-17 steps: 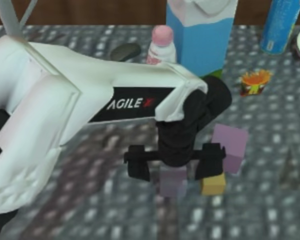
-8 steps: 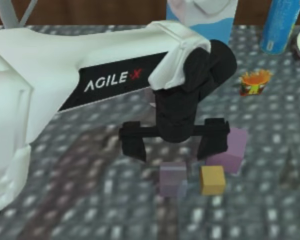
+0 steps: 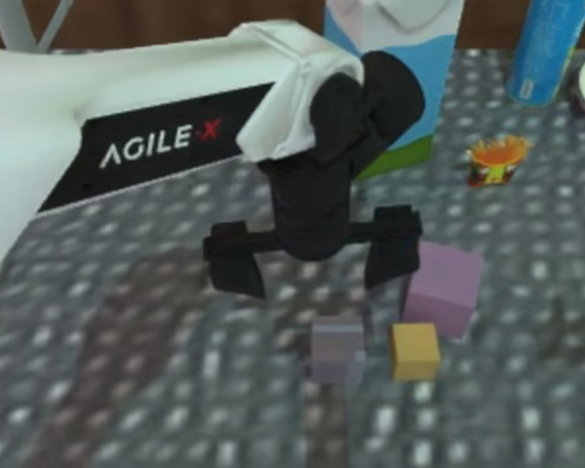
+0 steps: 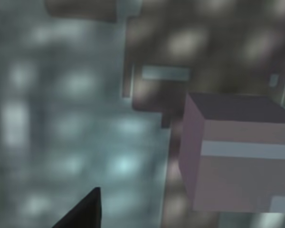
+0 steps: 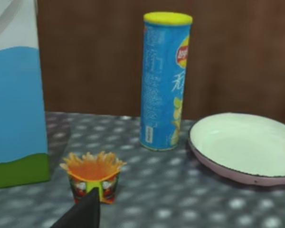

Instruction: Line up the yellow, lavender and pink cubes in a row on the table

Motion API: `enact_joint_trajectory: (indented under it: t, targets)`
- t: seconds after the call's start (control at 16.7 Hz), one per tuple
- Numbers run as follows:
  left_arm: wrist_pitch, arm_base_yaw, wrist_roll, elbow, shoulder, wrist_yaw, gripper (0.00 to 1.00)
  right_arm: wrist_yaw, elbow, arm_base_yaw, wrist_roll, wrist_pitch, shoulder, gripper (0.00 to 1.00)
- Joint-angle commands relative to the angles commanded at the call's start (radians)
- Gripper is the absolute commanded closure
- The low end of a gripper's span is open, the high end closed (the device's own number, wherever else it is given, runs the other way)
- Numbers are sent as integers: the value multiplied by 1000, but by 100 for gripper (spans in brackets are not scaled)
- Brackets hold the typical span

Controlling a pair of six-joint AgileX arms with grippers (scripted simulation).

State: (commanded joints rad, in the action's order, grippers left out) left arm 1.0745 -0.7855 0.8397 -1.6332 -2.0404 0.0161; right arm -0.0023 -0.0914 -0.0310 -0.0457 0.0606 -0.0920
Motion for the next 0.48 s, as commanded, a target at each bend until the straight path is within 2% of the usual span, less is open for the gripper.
enact_joint_trajectory:
  t: [0.24,0.48]
  targets:
    - [-137,123,-43,217,265,6,0,1,-215,-63,-102,144,-240,0]
    - [-320,284,-139,532,656,9,0,3,-492,-146,-238,342,-615,0]
